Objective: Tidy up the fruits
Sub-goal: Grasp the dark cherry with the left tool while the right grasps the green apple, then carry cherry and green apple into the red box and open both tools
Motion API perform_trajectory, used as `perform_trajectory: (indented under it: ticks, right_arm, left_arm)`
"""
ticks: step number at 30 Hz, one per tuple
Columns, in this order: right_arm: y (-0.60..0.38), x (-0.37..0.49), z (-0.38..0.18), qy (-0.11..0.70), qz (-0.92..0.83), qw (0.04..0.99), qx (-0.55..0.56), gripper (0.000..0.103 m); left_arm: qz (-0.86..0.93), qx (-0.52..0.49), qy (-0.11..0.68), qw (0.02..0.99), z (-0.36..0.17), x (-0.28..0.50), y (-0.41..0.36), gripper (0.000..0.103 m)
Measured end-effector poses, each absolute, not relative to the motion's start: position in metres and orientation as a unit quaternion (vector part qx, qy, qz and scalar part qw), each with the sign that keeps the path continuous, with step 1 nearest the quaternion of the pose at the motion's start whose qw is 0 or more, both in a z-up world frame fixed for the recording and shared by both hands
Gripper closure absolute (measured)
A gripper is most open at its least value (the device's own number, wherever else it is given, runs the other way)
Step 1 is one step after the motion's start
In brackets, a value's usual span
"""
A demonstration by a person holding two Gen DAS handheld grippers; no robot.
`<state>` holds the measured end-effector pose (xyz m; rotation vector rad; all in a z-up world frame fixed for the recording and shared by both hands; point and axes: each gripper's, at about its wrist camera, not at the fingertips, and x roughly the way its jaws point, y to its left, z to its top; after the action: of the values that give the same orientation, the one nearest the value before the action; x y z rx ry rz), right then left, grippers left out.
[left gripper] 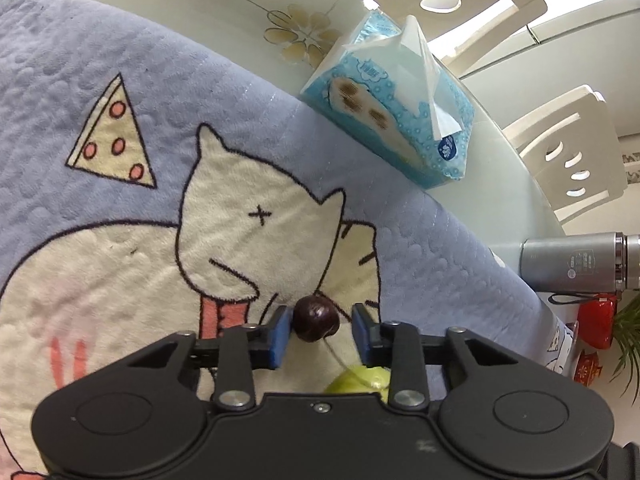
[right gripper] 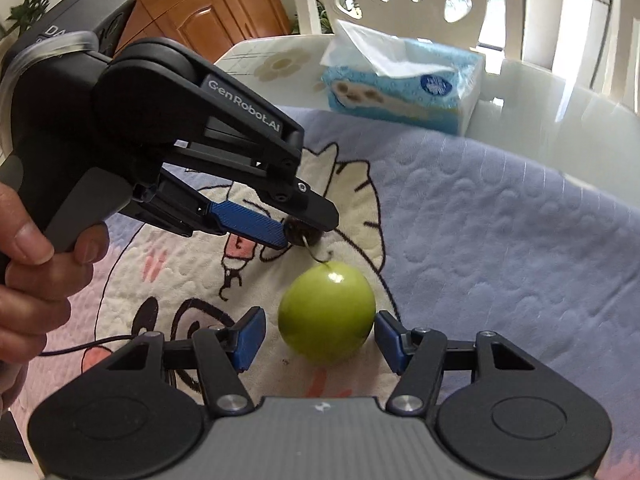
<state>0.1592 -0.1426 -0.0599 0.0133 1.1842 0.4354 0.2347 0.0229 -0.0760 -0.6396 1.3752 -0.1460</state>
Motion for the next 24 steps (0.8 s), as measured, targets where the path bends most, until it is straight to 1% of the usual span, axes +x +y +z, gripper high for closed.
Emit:
perform_trajectory:
  ticks: [1, 7, 18, 20, 21, 22, 23, 24]
  right_arm:
    - [-0.143, 0.158, -0.060, 0.550, 0.200, 0.811, 0.004, 0.050]
    - [-0.146, 0.153, -0.054, 0.543, 0.202, 0.815, 0.010, 0.050]
    - [-0.170, 0.134, -0.032, 0.524, 0.188, 0.830, 0.042, 0.052]
    - [-0.176, 0.129, -0.026, 0.517, 0.184, 0.834, 0.050, 0.058]
    - [-0.179, 0.127, -0.023, 0.514, 0.187, 0.835, 0.057, 0.078]
    - [-0.183, 0.125, -0.020, 0.512, 0.191, 0.835, 0.069, 0.086]
    - [-0.185, 0.123, -0.017, 0.510, 0.189, 0.836, 0.075, 0.086]
    - [-0.187, 0.122, -0.016, 0.511, 0.184, 0.837, 0.072, 0.083]
  left_arm:
    - [-0.065, -0.291, 0.622, 0.724, -0.076, 0.235, 0.023, 0.076]
    - [-0.062, -0.291, 0.616, 0.730, -0.071, 0.232, 0.025, 0.076]
    - [-0.073, -0.267, 0.598, 0.753, -0.041, 0.219, 0.018, 0.076]
    - [-0.076, -0.265, 0.595, 0.755, -0.036, 0.216, 0.016, 0.076]
    - [-0.077, -0.264, 0.593, 0.757, -0.033, 0.214, 0.014, 0.076]
    - [-0.079, -0.262, 0.592, 0.758, -0.031, 0.212, 0.013, 0.076]
    - [-0.080, -0.260, 0.590, 0.760, -0.028, 0.210, 0.012, 0.076]
    - [-0.079, -0.258, 0.588, 0.762, -0.026, 0.208, 0.011, 0.076]
